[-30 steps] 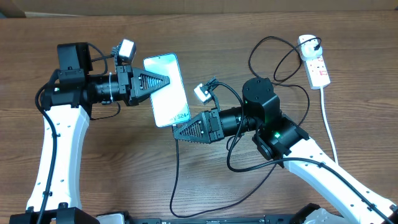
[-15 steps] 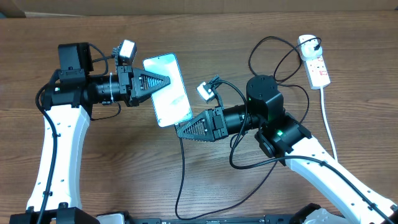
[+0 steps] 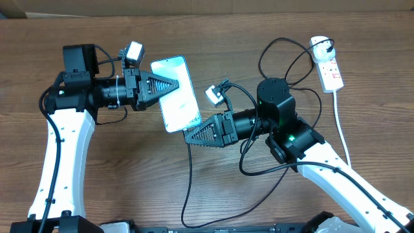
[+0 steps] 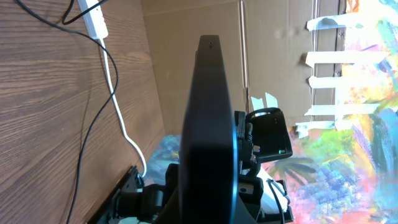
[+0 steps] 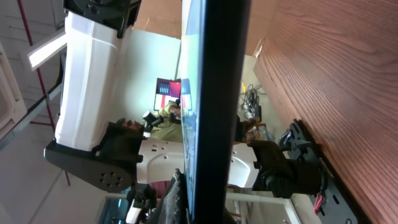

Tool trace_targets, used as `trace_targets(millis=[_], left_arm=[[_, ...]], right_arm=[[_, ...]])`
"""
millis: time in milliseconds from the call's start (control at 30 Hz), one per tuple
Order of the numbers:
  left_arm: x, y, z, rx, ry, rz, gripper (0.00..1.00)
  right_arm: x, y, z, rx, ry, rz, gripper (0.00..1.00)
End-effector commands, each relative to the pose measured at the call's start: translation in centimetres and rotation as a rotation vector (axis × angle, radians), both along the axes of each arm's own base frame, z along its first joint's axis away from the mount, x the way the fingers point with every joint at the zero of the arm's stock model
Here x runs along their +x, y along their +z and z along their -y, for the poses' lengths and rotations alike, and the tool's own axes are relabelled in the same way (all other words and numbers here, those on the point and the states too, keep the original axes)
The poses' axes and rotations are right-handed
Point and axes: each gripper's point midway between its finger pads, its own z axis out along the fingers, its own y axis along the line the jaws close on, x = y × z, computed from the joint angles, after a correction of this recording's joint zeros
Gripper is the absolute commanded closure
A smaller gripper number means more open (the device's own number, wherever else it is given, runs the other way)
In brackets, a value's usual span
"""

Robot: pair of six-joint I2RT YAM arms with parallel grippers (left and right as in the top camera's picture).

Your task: Plug charger to phone and switch on socket

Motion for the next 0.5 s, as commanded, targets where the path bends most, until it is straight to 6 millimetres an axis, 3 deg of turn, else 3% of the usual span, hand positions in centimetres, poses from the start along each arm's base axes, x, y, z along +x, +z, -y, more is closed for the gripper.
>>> trace_targets(millis=[0, 200, 233, 367, 467], left_arm=[[-1.3, 1.1, 1.2, -0.042, -0.066, 0.01, 0.96], [-1.3, 1.1, 1.3, -0.037, -0.066, 0.014, 0.96], [-1.3, 1.0, 1.3, -0.036, -0.065, 0.014, 0.96], [-0.5, 0.1, 1.1, 0.022, -0.022, 0.01, 0.96], [0.3, -1.1, 0.8, 0.088, 0.026, 0.002, 0.96]], right_arm=[[2.9, -0.1, 0.3, -0.012, -0.141, 0.012, 0.96], [2.9, 0.0, 0.4, -0.011, -0.143, 0.012, 0.96], [2.9, -0.1, 0.4, -0.012, -0.143, 0.012, 0.92], [2.8, 0.0, 0.4, -0.011, -0.138, 0.011, 0.57], [2.3, 0.1, 0.4, -0.006, -0.107, 0.008, 0.5]])
